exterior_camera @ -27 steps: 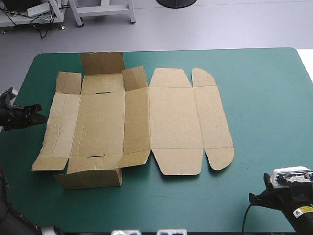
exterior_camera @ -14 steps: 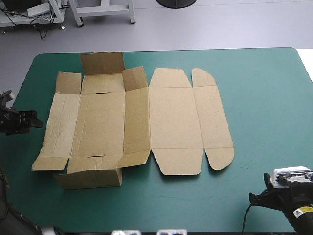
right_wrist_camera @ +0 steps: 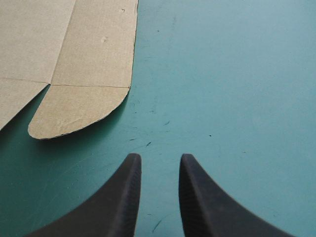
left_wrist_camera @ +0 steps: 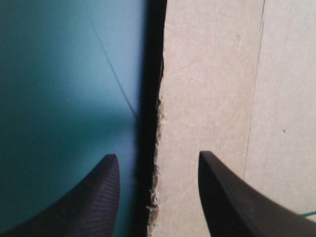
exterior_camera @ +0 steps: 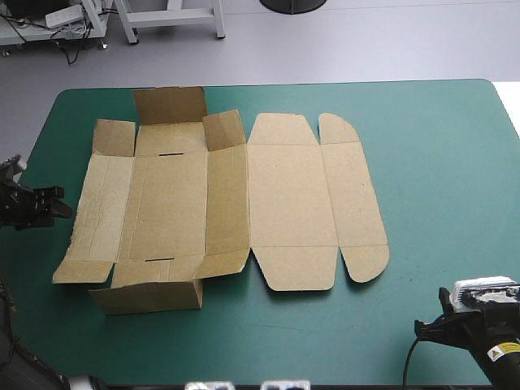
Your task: Fold the box
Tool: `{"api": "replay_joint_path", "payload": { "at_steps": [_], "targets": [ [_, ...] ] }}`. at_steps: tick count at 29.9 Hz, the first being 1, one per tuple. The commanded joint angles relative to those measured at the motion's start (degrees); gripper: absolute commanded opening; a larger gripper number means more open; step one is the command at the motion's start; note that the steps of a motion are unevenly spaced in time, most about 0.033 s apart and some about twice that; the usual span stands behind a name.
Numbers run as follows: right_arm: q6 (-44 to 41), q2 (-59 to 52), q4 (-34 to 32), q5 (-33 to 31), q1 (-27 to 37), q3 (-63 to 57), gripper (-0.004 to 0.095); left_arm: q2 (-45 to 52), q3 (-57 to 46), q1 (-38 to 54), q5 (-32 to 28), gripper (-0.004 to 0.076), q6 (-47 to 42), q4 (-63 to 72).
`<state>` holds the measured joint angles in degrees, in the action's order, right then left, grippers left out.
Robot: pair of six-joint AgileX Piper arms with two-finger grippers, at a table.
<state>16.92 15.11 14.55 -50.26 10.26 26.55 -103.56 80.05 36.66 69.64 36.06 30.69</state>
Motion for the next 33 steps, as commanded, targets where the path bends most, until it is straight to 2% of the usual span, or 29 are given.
{"api": "replay_joint_path", "payload": {
  "at_steps": [1, 26, 33],
  "targets": [
    [0.1, 0.7, 0.1, 3.6, -0.2, 1.4, 0.0252, 2.8, -1.5, 0.0, 4.5, 0.0330, -0.2, 1.4],
    [0.2, 0.7, -0.4, 3.6, -0.2, 1.4, 0.0252, 2.9, -5.3, -0.1, 4.6, 0.0330, -3.3, 4.9],
    [0.5, 0.7, -0.9, 3.6, -0.2, 1.4, 0.0252, 2.9, -5.3, -3.8, 4.6, 0.0330, -3.3, 4.2]
  ]
}}
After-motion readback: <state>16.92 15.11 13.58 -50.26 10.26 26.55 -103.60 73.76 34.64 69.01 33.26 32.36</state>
